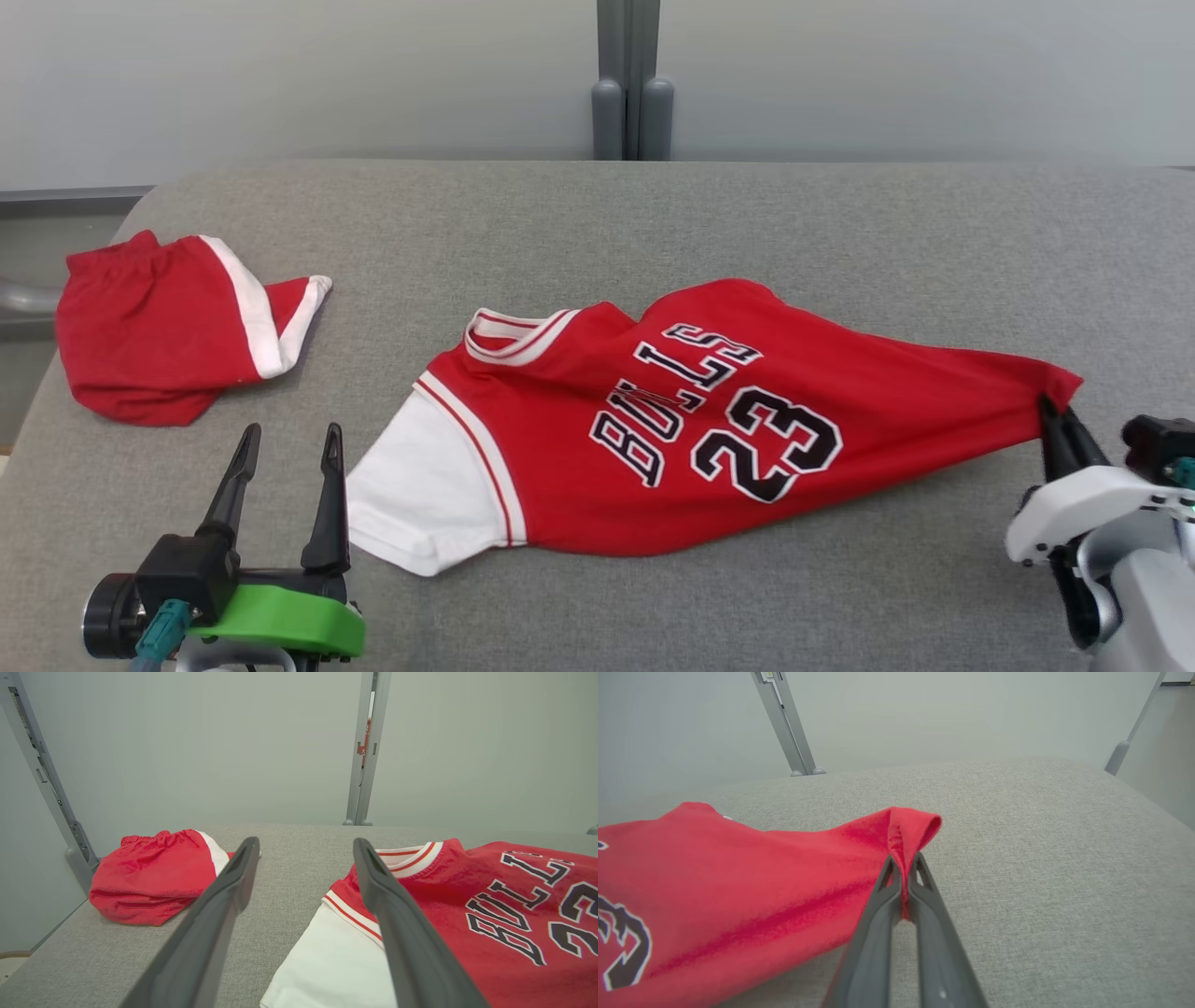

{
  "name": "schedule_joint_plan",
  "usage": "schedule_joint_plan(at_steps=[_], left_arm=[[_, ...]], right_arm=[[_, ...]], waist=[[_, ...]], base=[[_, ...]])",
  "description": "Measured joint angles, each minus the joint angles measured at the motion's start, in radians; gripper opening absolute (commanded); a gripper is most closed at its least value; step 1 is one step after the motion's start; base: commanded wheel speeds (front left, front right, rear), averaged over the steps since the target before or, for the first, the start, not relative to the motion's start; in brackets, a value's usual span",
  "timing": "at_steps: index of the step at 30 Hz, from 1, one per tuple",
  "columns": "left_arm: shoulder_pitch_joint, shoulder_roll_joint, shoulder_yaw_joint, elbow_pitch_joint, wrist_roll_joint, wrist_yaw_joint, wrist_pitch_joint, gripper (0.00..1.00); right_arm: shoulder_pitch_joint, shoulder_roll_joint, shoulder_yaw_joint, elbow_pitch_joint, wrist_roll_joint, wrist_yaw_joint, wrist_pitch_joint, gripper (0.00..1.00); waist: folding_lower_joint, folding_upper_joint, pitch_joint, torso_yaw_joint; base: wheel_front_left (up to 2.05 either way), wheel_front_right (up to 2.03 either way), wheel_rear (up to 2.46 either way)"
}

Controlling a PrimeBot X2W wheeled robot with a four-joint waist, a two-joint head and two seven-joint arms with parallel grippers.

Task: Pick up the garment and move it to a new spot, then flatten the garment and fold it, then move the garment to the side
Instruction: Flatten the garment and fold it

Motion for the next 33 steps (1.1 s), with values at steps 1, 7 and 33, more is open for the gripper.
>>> schedule_joint_plan(at_steps=[1, 7, 33], left_arm=[[0.003, -0.002, 0.002, -0.002, 0.001, 0.000, 0.000, 1.00], [0.017, -0.007, 0.015, -0.010, 0.006, 0.000, 0.000, 1.00], [-0.056, -0.041, -0.024, 0.020, 0.009, -0.012, 0.000, 1.00]], right_arm=[[0.016, -0.012, -0.013, -0.024, 0.000, 0.000, 0.000, 0.00], [0.102, -0.086, -0.122, -0.186, -0.017, 0.000, 0.000, 0.00], [-0.378, 0.001, 0.160, -0.212, -0.072, 0.000, 0.148, 0.00]], waist=[[0.0000, 0.0000, -0.002, -0.004], [0.0000, 0.0000, -0.009, -0.027], [0.0000, 0.0000, 0.060, 0.097]], base=[[0.00, 0.00, 0.00], [0.00, 0.00, 0.00], [0.00, 0.00, 0.00]])
